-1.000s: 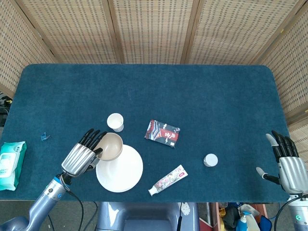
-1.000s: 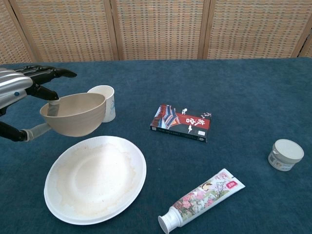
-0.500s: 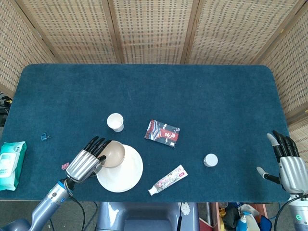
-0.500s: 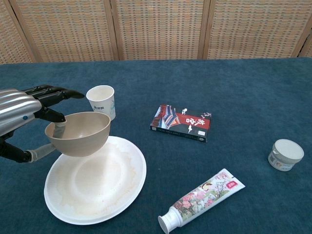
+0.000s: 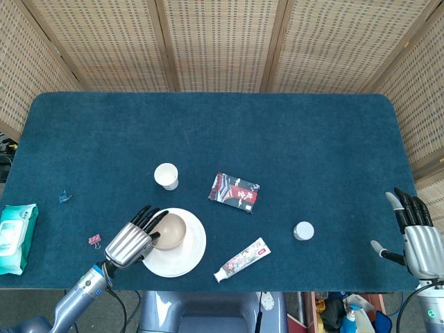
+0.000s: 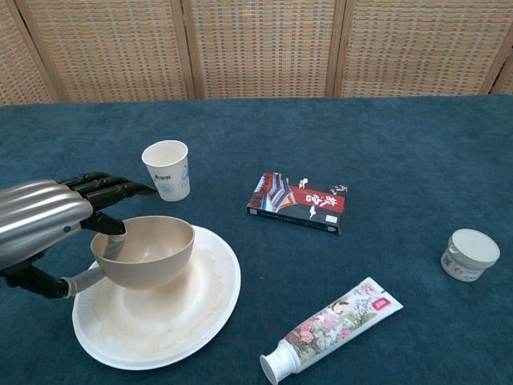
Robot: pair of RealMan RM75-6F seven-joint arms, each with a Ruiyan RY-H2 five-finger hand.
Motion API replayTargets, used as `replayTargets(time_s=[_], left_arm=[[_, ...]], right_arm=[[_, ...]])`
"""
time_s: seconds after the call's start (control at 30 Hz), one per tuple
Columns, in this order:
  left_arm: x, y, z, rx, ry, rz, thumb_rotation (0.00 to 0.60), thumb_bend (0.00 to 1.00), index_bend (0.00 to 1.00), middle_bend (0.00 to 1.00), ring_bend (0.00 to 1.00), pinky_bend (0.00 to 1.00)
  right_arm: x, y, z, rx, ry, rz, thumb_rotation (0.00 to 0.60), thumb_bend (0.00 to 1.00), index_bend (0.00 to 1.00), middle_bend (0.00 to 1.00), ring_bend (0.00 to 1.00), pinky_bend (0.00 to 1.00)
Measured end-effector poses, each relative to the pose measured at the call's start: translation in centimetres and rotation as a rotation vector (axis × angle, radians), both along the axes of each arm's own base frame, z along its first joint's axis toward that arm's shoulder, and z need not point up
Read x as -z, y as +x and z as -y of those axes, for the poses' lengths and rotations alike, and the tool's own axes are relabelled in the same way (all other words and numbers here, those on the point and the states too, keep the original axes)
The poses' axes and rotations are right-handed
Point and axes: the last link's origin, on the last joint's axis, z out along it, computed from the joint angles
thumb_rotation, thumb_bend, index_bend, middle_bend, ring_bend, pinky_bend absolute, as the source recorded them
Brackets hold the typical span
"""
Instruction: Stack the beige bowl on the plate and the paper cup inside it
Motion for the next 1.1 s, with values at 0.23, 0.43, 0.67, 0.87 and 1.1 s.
replayTargets(time_s=[0.23,0.43,0.67,0.87,1.1], left_arm=[[1.3,-0.1,0.1,-0.014,-0.023,-0.019,0.6,0.42,0.59,0.06,0.0,0.04],[1.8,0.0,0.0,-0.006,-0.02,-0.032,0.6,0.36,0.58,0.05,0.0,0.03],[1.9,0.0,-0.1,-0.013,-0.021,-0.028,0.6,0.2,0.4,0.0,0.0,0.01],[1.1,0.2,-0.3,-0.014,-0.013,0.01,0.6,0.17,0.37,0.0,0.0,0.01],[-1.1,0.7,-1.4,-0.02,0.037,0.06,0.6,0.17,0.37,0.0,0.0,0.01]], right_arm=[[-0.1,0.0,0.0,0.001,-0.002,0.002,0.6,0.15,0.0,0.0,0.0,0.0],[-0.1,0.0,0.0,-0.001,-0.003,0.003,0.6,0.15,0.0,0.0,0.0,0.0],[-0.2,0.0,0.0,0.0,-0.006,0.006,0.6,0.15,0.0,0.0,0.0,0.0],[-0.1,0.0,-0.1,-0.003,-0.005,0.004,0.6,0.15,0.0,0.0,0.0,0.0],[-0.2,0.1,-0.1,-0.006,-0.01,0.007,0.6,0.15,0.0,0.0,0.0,0.0]])
